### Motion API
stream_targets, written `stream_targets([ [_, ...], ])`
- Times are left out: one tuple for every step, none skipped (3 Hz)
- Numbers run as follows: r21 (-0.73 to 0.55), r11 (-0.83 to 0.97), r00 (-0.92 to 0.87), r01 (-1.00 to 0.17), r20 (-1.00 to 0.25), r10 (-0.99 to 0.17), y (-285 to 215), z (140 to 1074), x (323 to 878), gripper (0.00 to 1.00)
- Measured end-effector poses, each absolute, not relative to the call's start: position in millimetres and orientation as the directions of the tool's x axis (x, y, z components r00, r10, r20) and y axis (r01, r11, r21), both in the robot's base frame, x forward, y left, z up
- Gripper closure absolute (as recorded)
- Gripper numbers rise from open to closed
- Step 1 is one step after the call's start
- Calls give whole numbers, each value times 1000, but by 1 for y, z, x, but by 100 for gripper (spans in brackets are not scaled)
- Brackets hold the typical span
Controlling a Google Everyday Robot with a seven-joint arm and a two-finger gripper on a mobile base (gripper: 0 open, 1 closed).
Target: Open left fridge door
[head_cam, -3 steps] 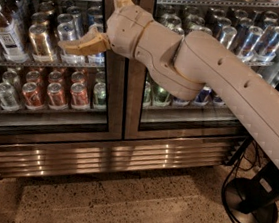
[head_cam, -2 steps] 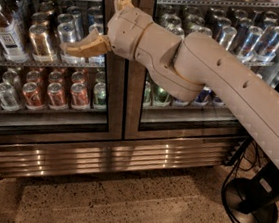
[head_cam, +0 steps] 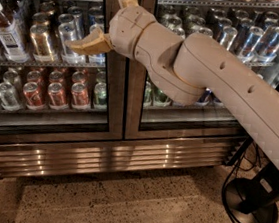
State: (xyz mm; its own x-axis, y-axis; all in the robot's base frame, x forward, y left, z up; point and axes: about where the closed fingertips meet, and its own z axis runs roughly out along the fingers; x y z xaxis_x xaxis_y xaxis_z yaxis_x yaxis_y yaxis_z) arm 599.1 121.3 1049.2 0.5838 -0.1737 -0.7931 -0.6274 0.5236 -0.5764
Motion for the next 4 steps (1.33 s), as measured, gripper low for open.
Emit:
stream_targets([
  [-575, 530, 579, -623, -795, -181, 120, 1049, 602, 0],
  [-662, 548, 553, -511, -741, -380, 121, 1040, 615, 0],
  [-641, 576, 529, -507, -759, -379, 114, 1042, 624, 0],
  [-617, 539, 555, -574, -777, -297, 135, 1052, 618, 0],
])
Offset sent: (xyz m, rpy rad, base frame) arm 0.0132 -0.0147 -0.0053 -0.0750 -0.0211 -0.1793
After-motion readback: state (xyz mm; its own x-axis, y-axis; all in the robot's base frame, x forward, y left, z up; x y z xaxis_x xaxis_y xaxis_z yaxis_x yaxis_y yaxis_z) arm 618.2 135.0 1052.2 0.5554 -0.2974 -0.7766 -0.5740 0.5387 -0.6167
